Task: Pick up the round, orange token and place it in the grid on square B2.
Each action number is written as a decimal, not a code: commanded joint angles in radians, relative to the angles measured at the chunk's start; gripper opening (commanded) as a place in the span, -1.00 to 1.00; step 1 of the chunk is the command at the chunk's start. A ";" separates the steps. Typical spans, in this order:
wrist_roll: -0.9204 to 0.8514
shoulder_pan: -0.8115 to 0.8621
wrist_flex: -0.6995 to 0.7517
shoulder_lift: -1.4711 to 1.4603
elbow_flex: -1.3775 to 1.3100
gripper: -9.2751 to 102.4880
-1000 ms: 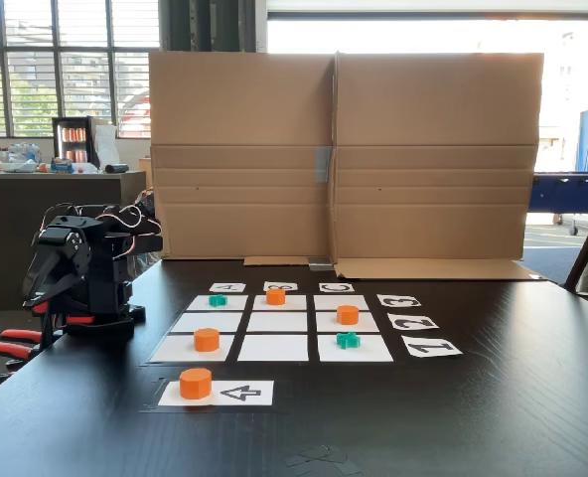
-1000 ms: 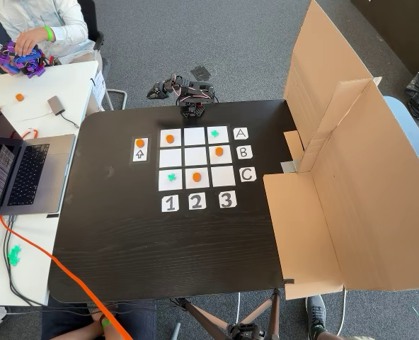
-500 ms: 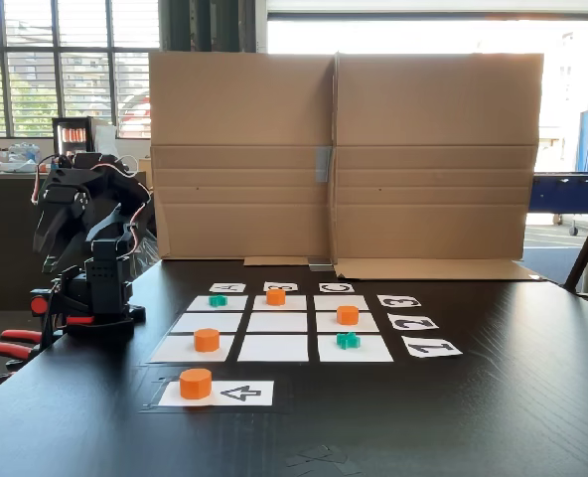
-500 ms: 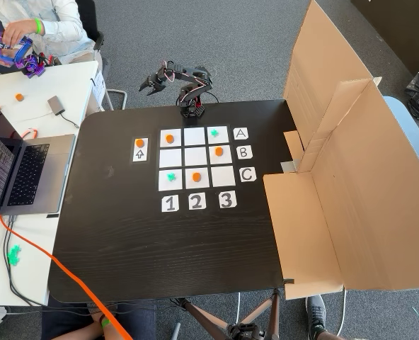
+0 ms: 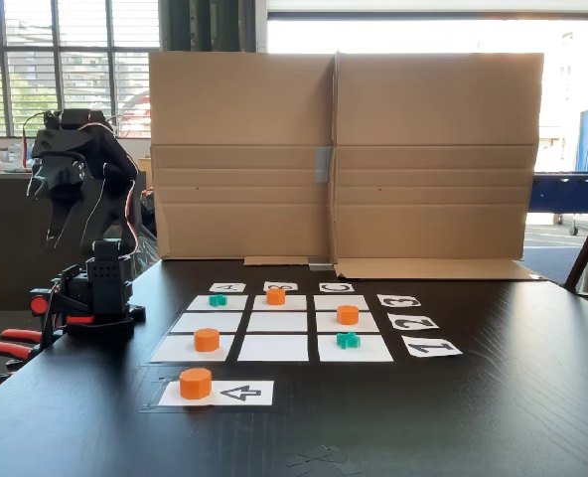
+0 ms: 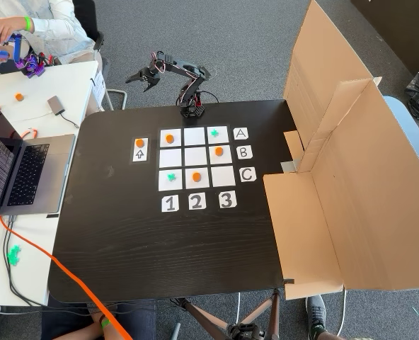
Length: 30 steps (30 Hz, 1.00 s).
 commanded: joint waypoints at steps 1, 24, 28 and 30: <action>-0.040 -0.046 0.011 -0.057 -0.080 0.04; -0.026 -0.341 0.012 -0.750 -0.417 0.08; -0.031 -0.373 0.012 -0.854 -0.454 0.14; -0.031 -0.393 0.012 -0.893 -0.457 0.13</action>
